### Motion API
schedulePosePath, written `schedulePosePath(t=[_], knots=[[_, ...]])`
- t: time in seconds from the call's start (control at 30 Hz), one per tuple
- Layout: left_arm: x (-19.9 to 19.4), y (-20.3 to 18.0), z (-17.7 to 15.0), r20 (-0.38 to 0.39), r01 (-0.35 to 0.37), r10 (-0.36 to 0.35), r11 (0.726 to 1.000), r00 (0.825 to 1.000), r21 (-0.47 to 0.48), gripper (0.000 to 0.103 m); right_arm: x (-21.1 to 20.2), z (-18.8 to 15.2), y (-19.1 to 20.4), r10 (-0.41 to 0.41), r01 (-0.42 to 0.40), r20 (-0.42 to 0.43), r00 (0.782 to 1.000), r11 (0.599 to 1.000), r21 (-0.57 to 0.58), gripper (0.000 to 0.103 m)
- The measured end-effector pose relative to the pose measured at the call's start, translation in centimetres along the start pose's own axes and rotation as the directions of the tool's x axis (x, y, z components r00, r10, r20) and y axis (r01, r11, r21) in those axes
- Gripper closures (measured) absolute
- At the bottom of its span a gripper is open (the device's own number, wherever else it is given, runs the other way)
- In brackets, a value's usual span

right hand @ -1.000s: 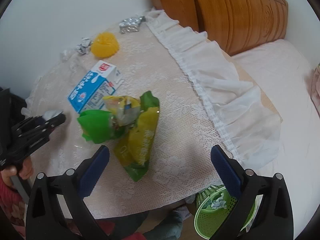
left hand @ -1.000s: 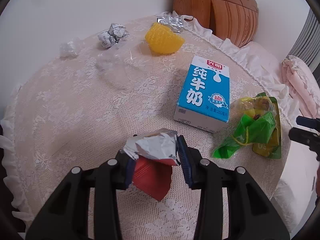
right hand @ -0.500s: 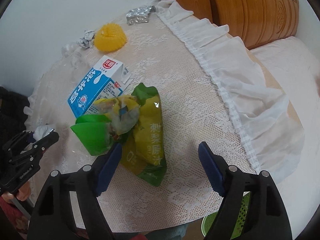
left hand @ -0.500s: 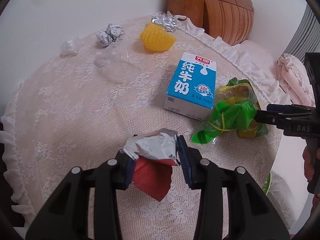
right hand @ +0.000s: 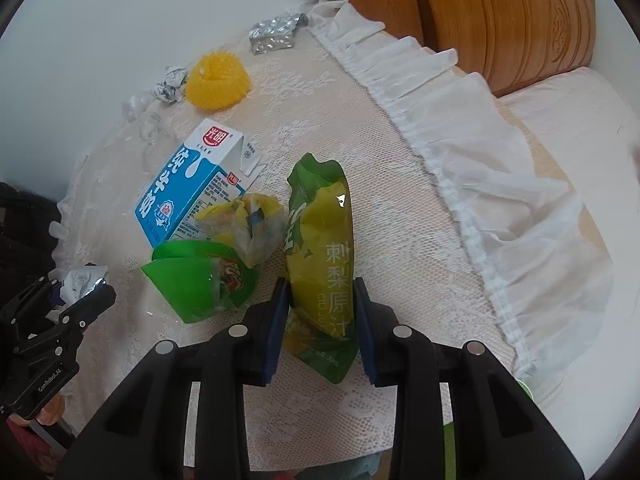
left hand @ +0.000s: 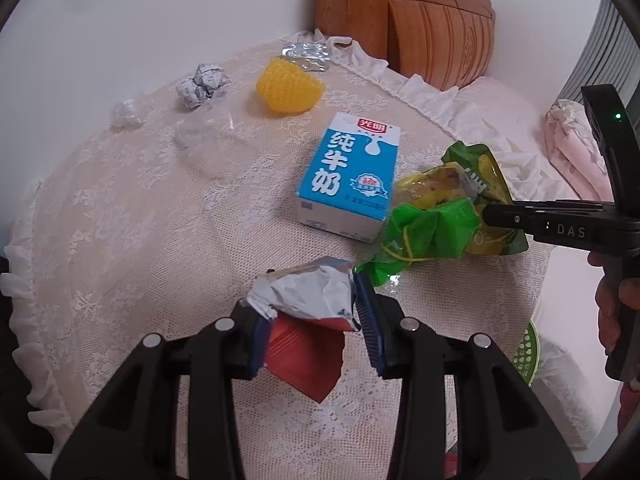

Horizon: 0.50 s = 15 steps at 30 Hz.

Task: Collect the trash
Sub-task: 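Grasp the yellow-green juice pouch with the right tool while the left tool holds the red wrapper, then carry both items over the green wastebasket and open both tools to drop them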

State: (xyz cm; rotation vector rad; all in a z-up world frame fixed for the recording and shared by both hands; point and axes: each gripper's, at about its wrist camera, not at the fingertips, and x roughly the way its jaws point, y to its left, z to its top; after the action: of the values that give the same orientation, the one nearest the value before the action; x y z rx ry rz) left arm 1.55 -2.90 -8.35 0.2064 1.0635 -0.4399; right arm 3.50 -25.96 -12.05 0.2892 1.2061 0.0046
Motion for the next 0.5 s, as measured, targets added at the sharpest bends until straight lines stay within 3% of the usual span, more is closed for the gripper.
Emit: schedulePosePath(t=[0.17,0.3,0.5], knots=[[-1.1,-3.5,0.2,0.007,0.031,-0.031,0.998,0.999,0.05,0.065,-3.9,-1.7,-2.8,-0.032,0.03,0.05,0.998,0.999,0.041,0.071],[-1.9,-8.1,0.2,0.009,0.092,-0.093,0.989,0.996,0.113,0.065,-7.9,-5.0,-5.7,-0.072,0.064,0.084,0.994,0.994,0.086,0.071],[-2.6,-17.3,-1.4,-0.024,0.197,-0.197,0.949,0.98,0.247,0.065,-12.7,-11.1,-10.6,-0.152,0.134,0.094,0.984,0.975,0.176,0.07]])
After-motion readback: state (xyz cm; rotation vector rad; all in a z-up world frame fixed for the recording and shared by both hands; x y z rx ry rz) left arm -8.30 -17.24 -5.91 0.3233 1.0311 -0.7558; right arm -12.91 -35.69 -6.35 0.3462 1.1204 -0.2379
